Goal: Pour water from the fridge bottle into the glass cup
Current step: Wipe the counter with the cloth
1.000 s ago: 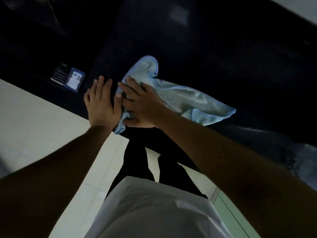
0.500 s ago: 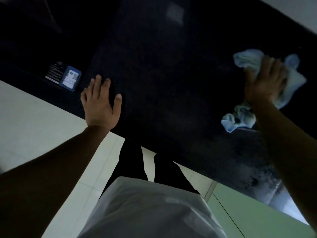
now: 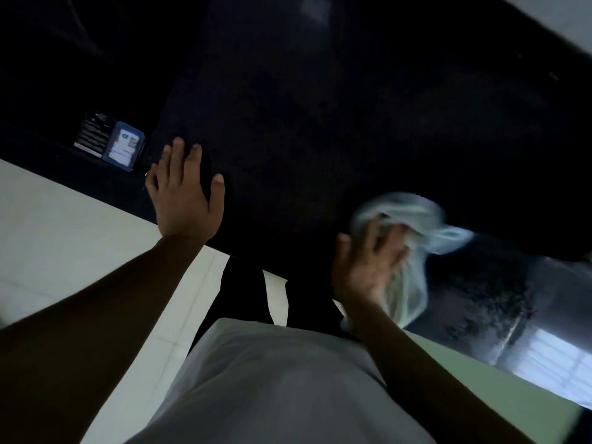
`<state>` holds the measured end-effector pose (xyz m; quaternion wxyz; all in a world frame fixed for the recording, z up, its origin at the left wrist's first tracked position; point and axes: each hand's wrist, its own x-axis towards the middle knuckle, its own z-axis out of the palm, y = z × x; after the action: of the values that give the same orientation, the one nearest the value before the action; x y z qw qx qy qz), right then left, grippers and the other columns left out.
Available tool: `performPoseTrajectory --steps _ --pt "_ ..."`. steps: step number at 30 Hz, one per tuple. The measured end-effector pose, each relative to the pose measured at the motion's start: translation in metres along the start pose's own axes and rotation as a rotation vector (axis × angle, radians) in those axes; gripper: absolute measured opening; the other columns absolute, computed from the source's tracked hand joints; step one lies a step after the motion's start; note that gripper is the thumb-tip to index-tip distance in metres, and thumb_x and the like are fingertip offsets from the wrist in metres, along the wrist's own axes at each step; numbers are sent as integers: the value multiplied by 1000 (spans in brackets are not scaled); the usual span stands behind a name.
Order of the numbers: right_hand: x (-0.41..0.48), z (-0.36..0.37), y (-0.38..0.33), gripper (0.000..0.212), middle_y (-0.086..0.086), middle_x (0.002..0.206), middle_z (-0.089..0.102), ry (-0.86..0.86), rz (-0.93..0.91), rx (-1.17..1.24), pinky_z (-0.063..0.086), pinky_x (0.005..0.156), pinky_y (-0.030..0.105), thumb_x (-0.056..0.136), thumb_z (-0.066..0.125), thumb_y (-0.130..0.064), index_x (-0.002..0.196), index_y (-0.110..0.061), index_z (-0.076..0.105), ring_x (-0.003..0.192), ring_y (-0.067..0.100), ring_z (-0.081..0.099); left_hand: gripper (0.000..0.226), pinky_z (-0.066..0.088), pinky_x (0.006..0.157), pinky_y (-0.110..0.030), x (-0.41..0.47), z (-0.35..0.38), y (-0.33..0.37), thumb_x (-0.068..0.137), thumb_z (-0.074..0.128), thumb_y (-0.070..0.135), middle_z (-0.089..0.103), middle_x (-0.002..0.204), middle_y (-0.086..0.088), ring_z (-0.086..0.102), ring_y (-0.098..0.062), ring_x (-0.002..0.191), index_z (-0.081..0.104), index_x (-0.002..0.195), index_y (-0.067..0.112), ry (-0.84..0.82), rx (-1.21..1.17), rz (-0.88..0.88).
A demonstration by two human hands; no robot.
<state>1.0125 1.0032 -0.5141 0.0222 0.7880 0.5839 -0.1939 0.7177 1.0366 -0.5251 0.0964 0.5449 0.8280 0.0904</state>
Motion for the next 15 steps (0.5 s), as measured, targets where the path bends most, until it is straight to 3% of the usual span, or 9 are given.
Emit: performPoseTrajectory --steps 2,5,9,11,15 --pt "1 11 -67 69 22 162 18 -76 -309 -9 7 117 62 96 30 -60 155 -26 26 150 38 9 63 15 120 -54 1 -2 1 97 43 45 32 163 -14 26 -34 151 39 151 14 -5 7 -3" --pt "39 17 -139 60 19 158 31 -95 -687 -29 22 111 62 98 35 -52 153 -28 34 146 37 28 64 16 121 -53 1 -3 1 94 48 42 32 164 -13 26 -33 151 40 150 13 -15 10 -8" --pt "136 0 -160 53 15 154 41 -57 -1178 -191 35 101 55 96 38 -42 146 -27 47 132 39 48 63 20 120 -54 0 -1 2 92 53 39 34 163 -14 29 -34 150 43 148 13 16 15 -3" --pt "189 -17 -138 49 13 150 48 22 -1175 -218 41 101 51 96 44 -40 143 -26 51 123 40 55 62 22 119 -55 0 1 2 93 52 39 34 162 -14 30 -34 150 43 148 14 23 20 -2" --pt "244 -58 -33 51 17 150 47 155 -676 -106 35 111 43 102 37 -47 145 -24 50 135 38 46 62 19 120 -56 0 0 0 94 50 41 32 163 -14 28 -35 151 41 149 14 9 18 1"
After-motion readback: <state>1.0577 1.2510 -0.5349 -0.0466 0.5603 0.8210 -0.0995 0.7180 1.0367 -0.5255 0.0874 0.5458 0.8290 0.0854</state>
